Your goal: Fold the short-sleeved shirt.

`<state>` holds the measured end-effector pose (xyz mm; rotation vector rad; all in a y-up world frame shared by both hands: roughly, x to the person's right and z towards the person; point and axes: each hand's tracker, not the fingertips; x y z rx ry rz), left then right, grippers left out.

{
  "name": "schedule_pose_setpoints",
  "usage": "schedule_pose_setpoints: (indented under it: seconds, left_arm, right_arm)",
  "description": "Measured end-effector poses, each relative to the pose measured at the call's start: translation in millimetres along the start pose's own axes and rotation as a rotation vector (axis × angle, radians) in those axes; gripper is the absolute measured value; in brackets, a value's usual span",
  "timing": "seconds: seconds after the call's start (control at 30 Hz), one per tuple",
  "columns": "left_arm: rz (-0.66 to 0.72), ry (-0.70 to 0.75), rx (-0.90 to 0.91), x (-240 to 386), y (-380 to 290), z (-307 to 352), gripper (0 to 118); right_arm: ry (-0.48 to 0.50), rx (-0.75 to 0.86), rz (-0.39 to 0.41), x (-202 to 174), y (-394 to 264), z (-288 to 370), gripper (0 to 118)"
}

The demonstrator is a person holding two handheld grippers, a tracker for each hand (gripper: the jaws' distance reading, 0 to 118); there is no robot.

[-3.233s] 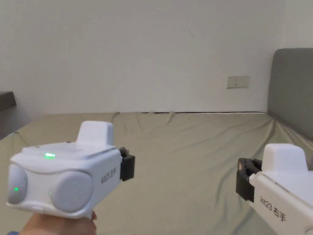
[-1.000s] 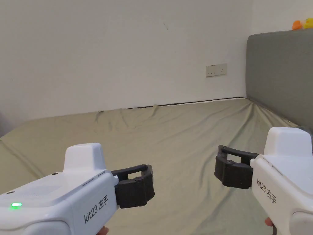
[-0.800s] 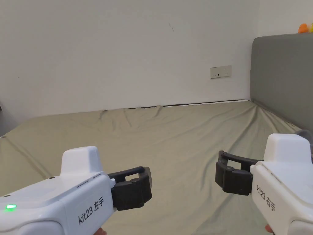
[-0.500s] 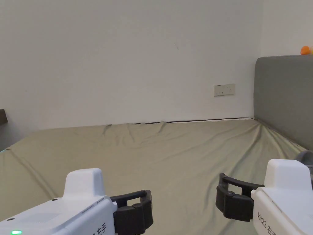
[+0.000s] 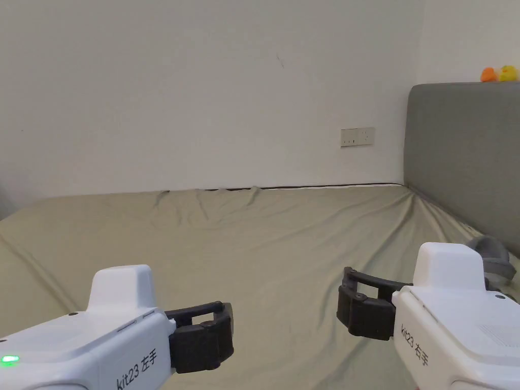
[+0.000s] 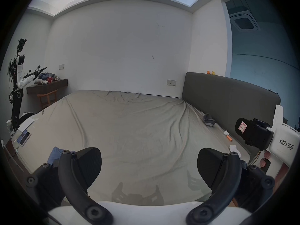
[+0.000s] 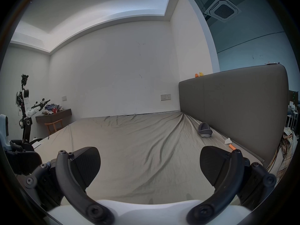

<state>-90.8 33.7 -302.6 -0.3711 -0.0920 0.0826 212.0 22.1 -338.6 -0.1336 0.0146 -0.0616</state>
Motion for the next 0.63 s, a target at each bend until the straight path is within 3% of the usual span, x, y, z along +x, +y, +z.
schedule_pose_setpoints:
  seconds: [0.17, 0.5, 0.63]
  left_arm:
    - [-0.02, 0.005, -0.01, 0.8, 0.1, -1.5, 115]
    - [-0.022, 0.009, -0.035, 0.1, -3.8, -4.6, 115]
    - [-0.01, 0.009, -0.046, 0.4, -4.9, -9.4, 115]
  right_arm:
    - [0.053, -0.018, -0.002, 2.3, 1.4, 0.7, 118]
    - [0.045, -0.016, -0.016, 6.4, 3.1, -1.2, 118]
    - [0.058, -0.02, -0.069, 10.4, 2.5, -1.3, 118]
